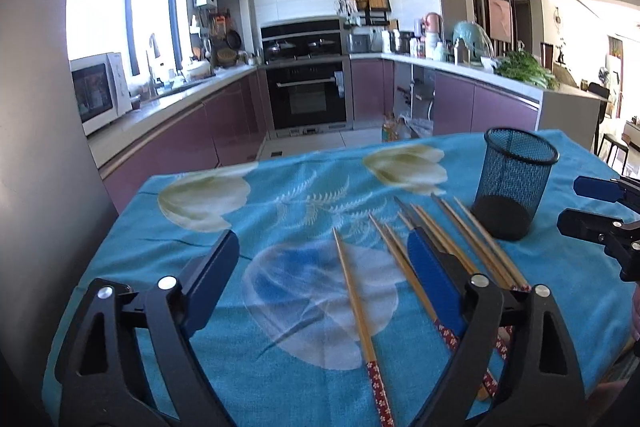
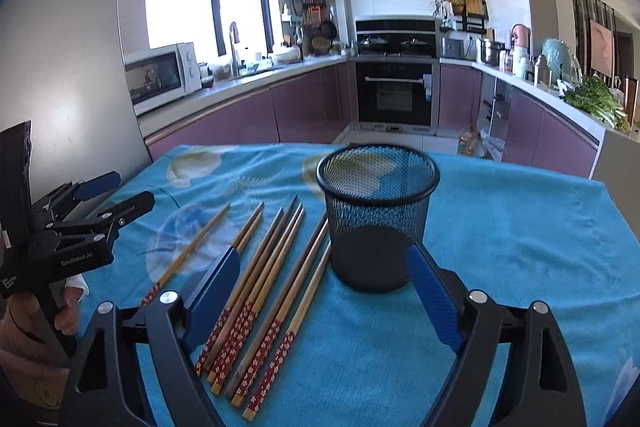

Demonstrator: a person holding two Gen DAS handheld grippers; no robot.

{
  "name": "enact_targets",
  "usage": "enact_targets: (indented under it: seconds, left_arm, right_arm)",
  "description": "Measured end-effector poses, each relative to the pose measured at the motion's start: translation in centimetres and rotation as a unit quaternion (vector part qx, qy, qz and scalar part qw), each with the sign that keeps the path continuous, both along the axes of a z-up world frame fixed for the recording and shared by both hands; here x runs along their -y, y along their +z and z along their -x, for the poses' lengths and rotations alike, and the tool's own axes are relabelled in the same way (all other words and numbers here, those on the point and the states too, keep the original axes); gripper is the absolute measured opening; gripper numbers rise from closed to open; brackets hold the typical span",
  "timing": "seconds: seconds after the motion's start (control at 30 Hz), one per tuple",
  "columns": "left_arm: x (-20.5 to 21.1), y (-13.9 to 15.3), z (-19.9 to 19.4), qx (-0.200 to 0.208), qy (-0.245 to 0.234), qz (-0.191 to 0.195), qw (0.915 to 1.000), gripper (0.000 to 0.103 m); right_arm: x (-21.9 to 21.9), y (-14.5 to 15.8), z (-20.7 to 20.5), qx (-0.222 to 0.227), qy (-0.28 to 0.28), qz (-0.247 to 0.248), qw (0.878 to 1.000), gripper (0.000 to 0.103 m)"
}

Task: Organize utensils
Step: 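Lower the left tool onto a wooden chopstick and close it while the right tool grasps another, then lift the left tool's chopstick upright over the mesh cup while the right tool does likewise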

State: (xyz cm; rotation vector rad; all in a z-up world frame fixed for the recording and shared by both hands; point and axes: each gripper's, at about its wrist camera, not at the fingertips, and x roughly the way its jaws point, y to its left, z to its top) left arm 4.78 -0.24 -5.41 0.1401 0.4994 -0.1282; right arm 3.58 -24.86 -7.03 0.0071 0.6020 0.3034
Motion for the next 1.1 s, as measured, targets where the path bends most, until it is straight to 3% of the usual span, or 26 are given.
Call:
enact_targets:
  seconds: [0.13, 0.3, 0.67, 0.83, 0.93, 1.0, 1.1]
  left_arm:
    - [0.2, -1.9, -1.3, -0.059, -0.022, -0.004, 0.9980, 0.070]
    - [0.7, -3.4, -2.4, -0.094, -0.041, -0.010, 0.9947, 0.060]
    - [1.7, -5.6, -5.1, -0.182, -0.066, -0.009, 0.9811, 0.034]
    - [2.1, -5.7, -5.9, -0.189, -0.071, -0.003, 0.9793, 0.023]
    - [2.1, -5.7, -6.2, -0.193, -0.069, 0.006, 0.9788, 0.016]
    - [2.0, -5.7, -6.2, -0.195, -0.067, 0.014, 0.9785, 0.011]
    - [1.7, -5.6, -6.1, -0.195, -0.061, 0.025, 0.9787, 0.008]
  right_arm:
    - [-1.2, -1.9, -1.5, -0.050, 0.009, 0.019, 0.999, 0.058]
    - [-1.5, -3.5, -3.5, -0.101, 0.004, 0.019, 0.995, 0.039]
    - [-2.5, -4.9, -5.6, -0.137, 0.006, 0.038, 0.990, 0.033]
    - [-3.1, -5.1, -6.5, -0.142, 0.002, 0.038, 0.989, 0.029]
    - [-2.9, -5.1, -6.6, -0.146, 0.004, 0.025, 0.989, 0.021]
    - [-2.6, -5.1, -6.7, -0.152, 0.006, 0.010, 0.988, 0.010]
    - [-2.1, -5.1, -6.6, -0.157, 0.008, -0.009, 0.988, 0.007]
